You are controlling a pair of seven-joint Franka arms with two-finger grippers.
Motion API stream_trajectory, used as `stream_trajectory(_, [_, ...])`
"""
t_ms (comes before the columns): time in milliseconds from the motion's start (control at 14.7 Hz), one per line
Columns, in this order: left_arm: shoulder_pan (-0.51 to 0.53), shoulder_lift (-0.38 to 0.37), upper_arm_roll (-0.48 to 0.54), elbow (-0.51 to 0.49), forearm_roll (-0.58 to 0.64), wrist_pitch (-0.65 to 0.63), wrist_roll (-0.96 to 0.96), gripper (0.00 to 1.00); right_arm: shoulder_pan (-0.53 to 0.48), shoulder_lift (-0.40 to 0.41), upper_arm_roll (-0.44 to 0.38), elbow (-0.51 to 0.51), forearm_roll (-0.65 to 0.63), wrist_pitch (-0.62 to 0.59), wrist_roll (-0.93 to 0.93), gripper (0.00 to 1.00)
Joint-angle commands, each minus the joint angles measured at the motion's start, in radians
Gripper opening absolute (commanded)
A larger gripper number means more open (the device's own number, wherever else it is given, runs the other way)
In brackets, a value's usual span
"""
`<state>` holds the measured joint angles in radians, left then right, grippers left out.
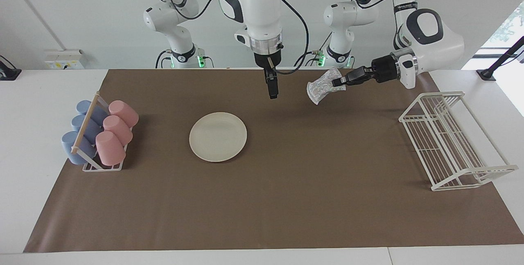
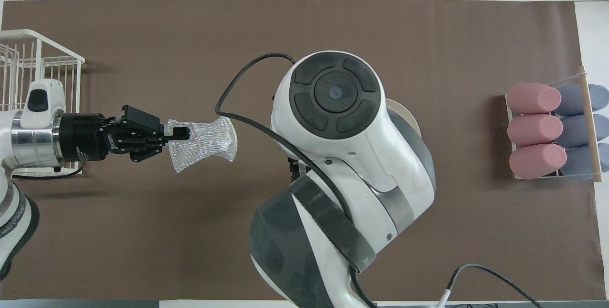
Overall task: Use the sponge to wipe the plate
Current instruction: 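Extend the scrubber with the left gripper while the right gripper approaches, then grasp the scrubber with the right gripper while the left gripper releases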
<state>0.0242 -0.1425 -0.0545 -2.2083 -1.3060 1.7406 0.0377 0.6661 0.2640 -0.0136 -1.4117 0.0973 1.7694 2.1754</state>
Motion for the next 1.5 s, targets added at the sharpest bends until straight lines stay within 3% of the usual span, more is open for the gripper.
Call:
stream_trajectory(0, [-0.064, -0.055, 0.007, -0.102, -0.122, 0.062, 0.088, 0.00, 0.030, 0.046, -0.002, 0.049, 0.012, 0.016, 0.101, 0.99])
stream_trajectory(272, [-0.089, -0.058, 0.007, -0.192, -0.203, 0.040, 0.243, 0.00, 0.065, 0.037, -0.002, 0.013, 0.004, 0.047, 0.093, 0.99])
stream_trajectory(613, [-0.115, -0.051, 0.007, -0.192, -0.259, 0.040, 0.243, 0.00, 0.072, 0.023, -0.002, -0.039, 0.004, 0.146, 0.089, 0.98])
stream_trajectory(1022, [-0.122, -0.054, 0.008, -0.195, -0.259, 0.040, 0.245, 0.00, 0.092, -0.020, 0.000, -0.131, 0.004, 0.162, 0.058, 0.98])
stream_trajectory(1090, [-0.122, -0.055, 0.008, -0.200, -0.259, 0.039, 0.245, 0.00, 0.093, -0.020, 0.000, -0.133, 0.004, 0.174, 0.055, 0.92])
stream_trajectory(1226, [-0.121, -0.057, 0.010, -0.205, -0.259, 0.034, 0.246, 0.00, 0.093, -0.020, 0.000, -0.130, 0.002, 0.177, 0.008, 0.39])
stream_trajectory(1294, [-0.119, -0.057, 0.010, -0.209, -0.259, 0.034, 0.246, 0.00, 0.093, -0.019, 0.000, -0.128, 0.004, 0.179, -0.002, 0.07])
stream_trajectory(1362, [-0.118, -0.058, 0.010, -0.211, -0.259, 0.033, 0.246, 0.00, 0.093, -0.019, 0.000, -0.128, 0.004, 0.192, 0.000, 0.00])
stream_trajectory(1431, [-0.116, -0.060, 0.010, -0.212, -0.259, 0.033, 0.248, 0.00, 0.093, -0.019, 0.000, -0.131, 0.004, 0.203, 0.000, 0.00])
